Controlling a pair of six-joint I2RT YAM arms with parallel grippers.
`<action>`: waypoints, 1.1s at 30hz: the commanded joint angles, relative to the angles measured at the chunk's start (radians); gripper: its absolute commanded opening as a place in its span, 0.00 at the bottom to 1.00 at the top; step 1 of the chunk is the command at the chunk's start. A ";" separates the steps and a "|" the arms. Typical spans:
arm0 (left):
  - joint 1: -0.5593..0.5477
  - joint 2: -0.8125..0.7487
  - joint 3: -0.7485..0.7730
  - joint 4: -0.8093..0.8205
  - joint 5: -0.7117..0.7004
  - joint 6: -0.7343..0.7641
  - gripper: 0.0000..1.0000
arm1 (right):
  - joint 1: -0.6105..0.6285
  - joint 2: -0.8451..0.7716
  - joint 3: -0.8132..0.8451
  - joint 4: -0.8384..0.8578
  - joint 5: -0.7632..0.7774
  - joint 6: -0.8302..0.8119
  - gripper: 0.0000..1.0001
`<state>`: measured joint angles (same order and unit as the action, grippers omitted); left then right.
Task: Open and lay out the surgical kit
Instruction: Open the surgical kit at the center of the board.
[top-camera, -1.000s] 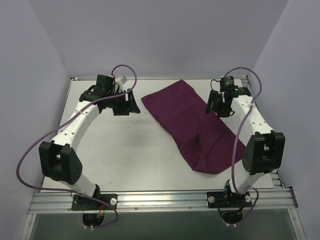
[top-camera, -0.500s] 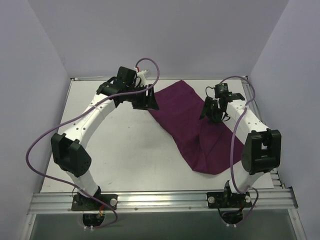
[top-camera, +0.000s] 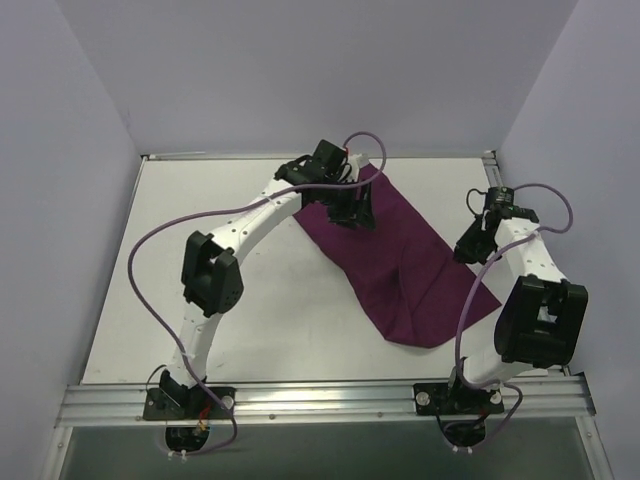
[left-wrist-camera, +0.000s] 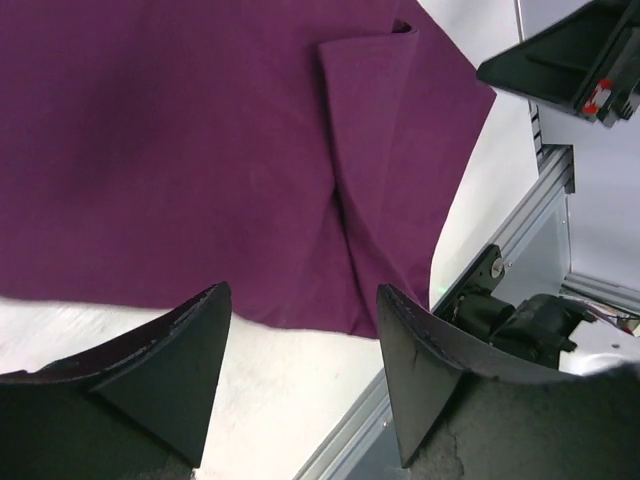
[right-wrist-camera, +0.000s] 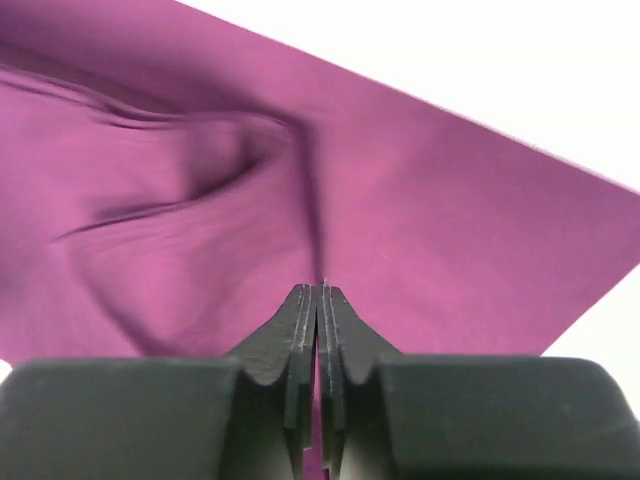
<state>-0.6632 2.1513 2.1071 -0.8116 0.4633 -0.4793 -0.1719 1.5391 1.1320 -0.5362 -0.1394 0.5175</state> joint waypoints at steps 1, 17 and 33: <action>-0.048 0.079 0.148 -0.008 -0.014 -0.015 0.69 | -0.029 -0.036 -0.078 -0.047 -0.039 0.007 0.00; -0.115 0.378 0.450 0.032 -0.190 -0.099 0.70 | -0.166 0.024 -0.173 0.073 -0.009 -0.017 0.00; -0.184 0.458 0.433 0.204 -0.195 -0.139 0.65 | -0.166 0.069 -0.215 0.119 0.011 -0.004 0.00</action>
<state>-0.8333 2.5969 2.5053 -0.6720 0.2768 -0.5896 -0.3332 1.6142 0.9218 -0.4042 -0.1467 0.5198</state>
